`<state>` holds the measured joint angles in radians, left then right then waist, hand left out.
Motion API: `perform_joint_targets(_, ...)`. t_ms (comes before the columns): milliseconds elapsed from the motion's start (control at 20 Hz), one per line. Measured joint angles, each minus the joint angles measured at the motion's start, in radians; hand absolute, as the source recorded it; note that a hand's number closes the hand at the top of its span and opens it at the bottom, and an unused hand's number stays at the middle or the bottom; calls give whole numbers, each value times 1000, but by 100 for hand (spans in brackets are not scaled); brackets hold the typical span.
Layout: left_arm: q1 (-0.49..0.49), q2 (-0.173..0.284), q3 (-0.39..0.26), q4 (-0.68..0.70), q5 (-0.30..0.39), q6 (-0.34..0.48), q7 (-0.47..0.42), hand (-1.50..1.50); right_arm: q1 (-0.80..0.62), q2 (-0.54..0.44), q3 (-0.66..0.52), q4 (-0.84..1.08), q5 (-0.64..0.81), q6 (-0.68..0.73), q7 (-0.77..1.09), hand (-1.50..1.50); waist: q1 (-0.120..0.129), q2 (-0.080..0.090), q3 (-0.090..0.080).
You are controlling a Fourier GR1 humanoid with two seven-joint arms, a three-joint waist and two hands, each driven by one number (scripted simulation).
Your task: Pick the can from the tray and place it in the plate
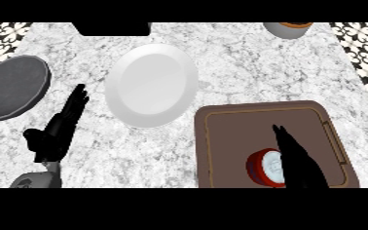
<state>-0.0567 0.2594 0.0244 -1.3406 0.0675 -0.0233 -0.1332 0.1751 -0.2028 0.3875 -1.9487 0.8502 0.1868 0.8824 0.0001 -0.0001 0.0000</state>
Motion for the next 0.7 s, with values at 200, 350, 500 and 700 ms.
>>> perform_joint_targets(200, 1, -6, 9, 1, -12, -9, 3, 0, 1, 3, -15, 41, -18, -18, -74, 150, -1, -6, -6)
perform_joint_targets(350, 4, 1, 23, -11, -3, -23, 19, 0, 3, 1, -11, 58, -19, -30, -122, 150, -2, -10, -11)
perform_joint_targets(500, -7, -7, 26, -3, -13, -22, 17, 0, -6, -6, -19, 68, -26, -19, -153, 150, -2, -10, -11)
perform_joint_targets(700, 1, -14, 29, -12, -25, -22, 14, 0, -19, 3, -10, 84, 6, -35, -175, 150, -4, -10, -12)
